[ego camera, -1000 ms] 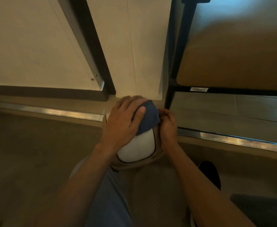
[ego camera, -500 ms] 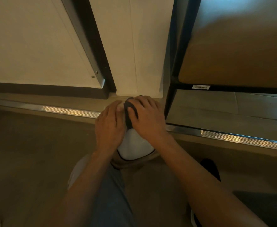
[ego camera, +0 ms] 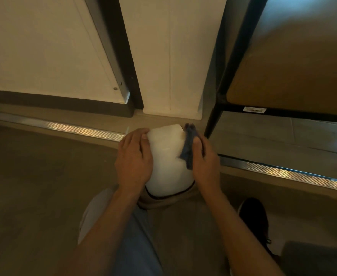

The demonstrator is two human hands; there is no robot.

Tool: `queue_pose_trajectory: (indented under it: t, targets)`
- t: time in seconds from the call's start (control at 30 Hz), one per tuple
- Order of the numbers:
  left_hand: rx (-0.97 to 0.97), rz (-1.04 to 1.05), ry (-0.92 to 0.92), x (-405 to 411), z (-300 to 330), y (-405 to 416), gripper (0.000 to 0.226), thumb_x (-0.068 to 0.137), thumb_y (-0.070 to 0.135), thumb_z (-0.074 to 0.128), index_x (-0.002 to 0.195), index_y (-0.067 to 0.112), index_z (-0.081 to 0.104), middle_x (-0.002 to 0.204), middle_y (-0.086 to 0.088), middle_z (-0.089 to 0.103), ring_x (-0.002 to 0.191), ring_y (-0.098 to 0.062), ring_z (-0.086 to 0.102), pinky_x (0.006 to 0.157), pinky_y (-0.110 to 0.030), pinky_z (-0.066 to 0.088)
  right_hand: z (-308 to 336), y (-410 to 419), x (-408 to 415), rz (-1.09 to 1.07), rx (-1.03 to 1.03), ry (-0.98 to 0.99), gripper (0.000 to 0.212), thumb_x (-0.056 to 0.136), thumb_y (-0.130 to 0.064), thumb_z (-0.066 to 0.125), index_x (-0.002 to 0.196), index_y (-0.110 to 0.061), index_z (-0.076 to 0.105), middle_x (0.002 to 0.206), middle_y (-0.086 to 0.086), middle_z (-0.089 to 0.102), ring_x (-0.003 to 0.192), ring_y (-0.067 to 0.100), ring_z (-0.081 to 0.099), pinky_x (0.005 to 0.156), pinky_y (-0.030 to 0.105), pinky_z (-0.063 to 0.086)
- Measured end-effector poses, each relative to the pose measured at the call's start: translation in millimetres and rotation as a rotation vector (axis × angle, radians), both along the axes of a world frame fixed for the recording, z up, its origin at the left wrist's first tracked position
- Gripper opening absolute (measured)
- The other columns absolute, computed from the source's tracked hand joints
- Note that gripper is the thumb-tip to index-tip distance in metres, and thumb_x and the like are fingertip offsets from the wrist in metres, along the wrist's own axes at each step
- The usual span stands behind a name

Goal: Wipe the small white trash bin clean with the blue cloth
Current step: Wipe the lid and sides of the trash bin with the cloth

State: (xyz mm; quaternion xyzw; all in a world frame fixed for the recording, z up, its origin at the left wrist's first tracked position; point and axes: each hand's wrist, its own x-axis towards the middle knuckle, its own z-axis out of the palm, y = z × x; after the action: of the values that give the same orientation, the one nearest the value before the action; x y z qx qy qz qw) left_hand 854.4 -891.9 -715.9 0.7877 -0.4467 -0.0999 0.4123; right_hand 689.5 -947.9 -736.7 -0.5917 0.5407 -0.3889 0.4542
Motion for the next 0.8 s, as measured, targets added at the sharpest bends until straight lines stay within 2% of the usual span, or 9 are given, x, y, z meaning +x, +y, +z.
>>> queue_pose_trajectory:
  t: [0.1,0.17,0.27,0.37,0.5,0.57,0.7,0.73,0.8]
  targets:
    - [0.013,-0.015,-0.001,2.0,-2.8,-0.5,0.036,0.107,0.035,0.033,0.127,0.027,0.062,0.127,0.007,0.063,0.123,-0.016,0.052,0.104,-0.033,0.043,-23.7,33.7,-13.3,-0.094,-0.035,0.047,0.053,0.104,-0.051,0.036,0.147,-0.023,0.049,0.144,-0.002,0.056,0.131,0.012,0.053,0.106,0.035,0.048]
    - [0.030,-0.031,-0.024,3.2,-4.0,0.0,0.036,0.107,0.036,0.033,0.128,0.027,0.061,0.128,0.006,0.062,0.123,-0.016,0.052,0.104,-0.027,0.039,-22.3,37.8,-8.7,-0.146,-0.030,0.078,0.051,0.104,-0.048,0.036,0.143,-0.020,0.053,0.139,0.001,0.060,0.127,0.015,0.056,0.100,0.032,0.050]
    - [0.042,-0.049,-0.068,3.9,-3.7,0.9,0.036,0.108,0.034,0.034,0.129,0.025,0.062,0.128,0.005,0.062,0.122,-0.016,0.052,0.104,-0.025,0.037,-3.5,15.5,4.6,-0.158,0.028,0.138,0.040,0.108,-0.040,0.035,0.110,-0.015,0.066,0.100,0.005,0.068,0.092,0.019,0.064,0.069,0.022,0.046]
    - [0.029,-0.045,-0.093,1.2,0.1,1.0,0.034,0.108,0.030,0.037,0.128,0.021,0.063,0.127,0.002,0.064,0.120,-0.016,0.053,0.105,-0.030,0.039,20.3,-29.2,16.2,-0.046,0.197,0.165,0.038,0.107,-0.036,0.033,0.080,-0.022,0.055,0.079,0.003,0.060,0.078,0.020,0.058,0.068,0.032,0.044]
    - [0.008,-0.034,-0.098,0.2,3.5,0.1,0.032,0.107,0.025,0.040,0.126,0.018,0.065,0.125,0.001,0.065,0.118,-0.015,0.053,0.106,-0.034,0.042,39.0,-82.8,38.4,0.199,0.290,0.325,0.033,0.103,-0.037,0.037,0.095,-0.017,0.062,0.090,0.006,0.064,0.092,0.025,0.062,0.083,0.035,0.049]
    - [0.015,-0.026,-0.090,0.0,3.5,-0.3,0.033,0.107,0.026,0.039,0.127,0.018,0.064,0.126,0.000,0.064,0.118,-0.013,0.050,0.106,-0.033,0.040,38.4,-86.1,38.8,0.246,0.270,0.254,0.034,0.105,-0.038,0.039,0.105,-0.017,0.066,0.097,0.005,0.066,0.096,0.023,0.063,0.085,0.034,0.049]
    - [0.024,0.013,-0.096,-0.3,-0.3,-2.2,0.036,0.106,0.031,0.036,0.126,0.020,0.065,0.126,0.002,0.065,0.120,-0.017,0.052,0.102,-0.024,0.036,11.2,-36.3,4.3,0.132,0.144,-0.036,0.037,0.107,-0.045,0.036,0.120,-0.024,0.064,0.111,-0.008,0.067,0.104,0.007,0.062,0.083,0.015,0.048]
    - [0.024,0.022,-0.100,0.2,-1.1,-2.8,0.037,0.106,0.032,0.035,0.126,0.021,0.065,0.126,0.002,0.065,0.120,-0.018,0.053,0.101,-0.023,0.035,0.4,-16.9,-5.1,0.076,0.111,-0.068,0.041,0.106,-0.046,0.036,0.120,-0.020,0.065,0.109,-0.007,0.068,0.100,0.005,0.063,0.079,0.014,0.048]
    - [0.025,0.012,-0.102,0.2,-2.2,-2.5,0.037,0.106,0.032,0.035,0.126,0.021,0.065,0.125,0.003,0.065,0.120,-0.018,0.054,0.100,-0.022,0.035,-22.4,15.9,-17.9,-0.009,0.040,-0.079,0.051,0.105,-0.050,0.037,0.122,-0.010,0.064,0.111,0.001,0.069,0.100,0.011,0.064,0.079,0.023,0.051]
